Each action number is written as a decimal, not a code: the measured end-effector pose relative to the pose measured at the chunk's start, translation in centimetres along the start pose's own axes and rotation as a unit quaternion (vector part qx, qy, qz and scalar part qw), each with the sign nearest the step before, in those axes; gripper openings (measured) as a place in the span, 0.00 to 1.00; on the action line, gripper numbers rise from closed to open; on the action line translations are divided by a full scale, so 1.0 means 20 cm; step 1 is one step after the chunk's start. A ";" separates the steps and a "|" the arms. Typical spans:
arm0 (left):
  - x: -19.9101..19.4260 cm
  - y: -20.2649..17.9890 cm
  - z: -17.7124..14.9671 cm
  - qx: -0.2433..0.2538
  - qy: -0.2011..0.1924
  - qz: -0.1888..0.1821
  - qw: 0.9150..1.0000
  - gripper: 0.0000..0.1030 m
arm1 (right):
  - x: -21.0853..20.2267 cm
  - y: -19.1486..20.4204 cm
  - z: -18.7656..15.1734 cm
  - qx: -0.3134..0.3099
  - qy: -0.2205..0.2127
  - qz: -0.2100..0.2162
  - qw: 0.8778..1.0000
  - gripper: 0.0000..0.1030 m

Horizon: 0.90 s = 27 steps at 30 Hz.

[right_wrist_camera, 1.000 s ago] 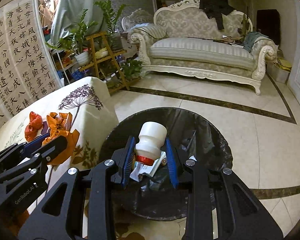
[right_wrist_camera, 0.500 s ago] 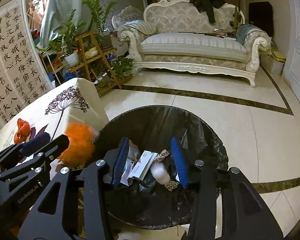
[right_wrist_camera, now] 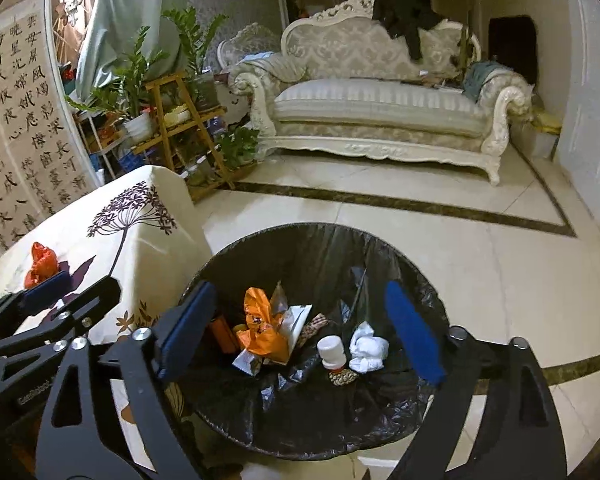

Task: Collect trash
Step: 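Return the right tool to the bed and grasp the white strip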

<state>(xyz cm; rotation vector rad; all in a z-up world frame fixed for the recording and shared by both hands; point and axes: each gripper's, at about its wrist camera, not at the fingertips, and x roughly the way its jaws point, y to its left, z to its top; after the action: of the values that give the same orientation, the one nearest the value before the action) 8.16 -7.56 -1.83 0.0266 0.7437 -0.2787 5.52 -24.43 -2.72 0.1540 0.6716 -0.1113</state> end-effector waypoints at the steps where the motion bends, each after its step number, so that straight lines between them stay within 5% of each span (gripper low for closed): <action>1: -0.01 0.02 0.00 -0.004 -0.001 0.002 1.000 0.71 | 0.00 0.01 0.00 -0.004 -0.002 0.004 1.000 0.87; 16: -0.25 0.52 -0.12 -0.084 -0.009 0.088 0.993 0.72 | 0.04 0.42 0.00 -0.068 0.029 0.081 0.994 0.87; 27: -0.39 0.87 -0.26 -0.145 -0.003 0.145 0.979 0.72 | 0.07 0.81 -0.09 -0.165 0.073 0.142 0.973 0.67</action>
<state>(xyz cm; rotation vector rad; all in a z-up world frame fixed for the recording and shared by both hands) 3.70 11.75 -1.79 -0.1417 0.7584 0.1106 8.07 -8.37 -3.24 -0.0631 0.7981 0.2886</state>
